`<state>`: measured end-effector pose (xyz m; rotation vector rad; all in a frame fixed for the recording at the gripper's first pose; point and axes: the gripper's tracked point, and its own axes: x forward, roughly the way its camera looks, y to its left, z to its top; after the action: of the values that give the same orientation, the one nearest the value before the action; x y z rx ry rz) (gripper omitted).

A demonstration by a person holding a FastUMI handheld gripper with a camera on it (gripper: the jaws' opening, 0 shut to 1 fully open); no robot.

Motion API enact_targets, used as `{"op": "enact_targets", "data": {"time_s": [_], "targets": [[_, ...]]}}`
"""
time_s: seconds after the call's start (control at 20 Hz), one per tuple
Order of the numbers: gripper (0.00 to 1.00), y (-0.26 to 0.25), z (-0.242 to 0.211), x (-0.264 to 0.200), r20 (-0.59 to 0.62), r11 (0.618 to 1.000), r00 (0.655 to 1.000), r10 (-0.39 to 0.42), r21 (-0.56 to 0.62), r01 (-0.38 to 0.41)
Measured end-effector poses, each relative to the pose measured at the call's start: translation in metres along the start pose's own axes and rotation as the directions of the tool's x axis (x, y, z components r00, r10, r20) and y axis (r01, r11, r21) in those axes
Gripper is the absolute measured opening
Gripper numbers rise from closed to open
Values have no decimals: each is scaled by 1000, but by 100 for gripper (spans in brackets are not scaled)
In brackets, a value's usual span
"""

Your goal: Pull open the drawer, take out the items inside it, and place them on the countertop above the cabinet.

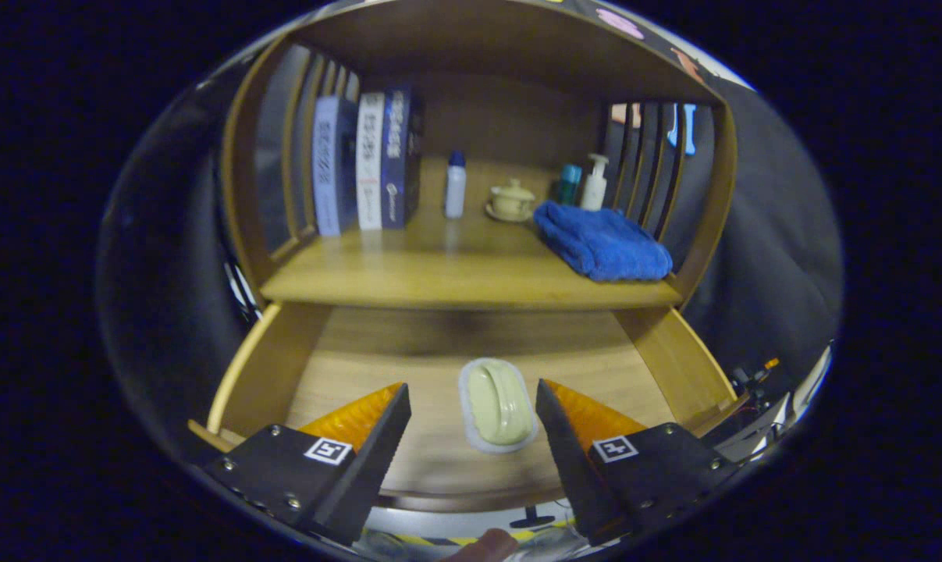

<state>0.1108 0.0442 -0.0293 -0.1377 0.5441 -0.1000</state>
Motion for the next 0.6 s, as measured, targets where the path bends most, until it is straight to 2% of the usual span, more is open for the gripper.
{"op": "enact_targets", "data": {"time_s": [0.2,0.35,0.45,0.55,0.6], "targets": [[96,-4,-8,43,-90,1000,996,14,9,-13],[85,-8,-4,56,-76,999,997,23,24,-21],[78,-6,-10,61,-113,998,992,50,54,-44],[78,-11,-16,67,-141,998,989,40,61,-31],[77,-20,-22,69,-182,999,983,1,40,6]]}}
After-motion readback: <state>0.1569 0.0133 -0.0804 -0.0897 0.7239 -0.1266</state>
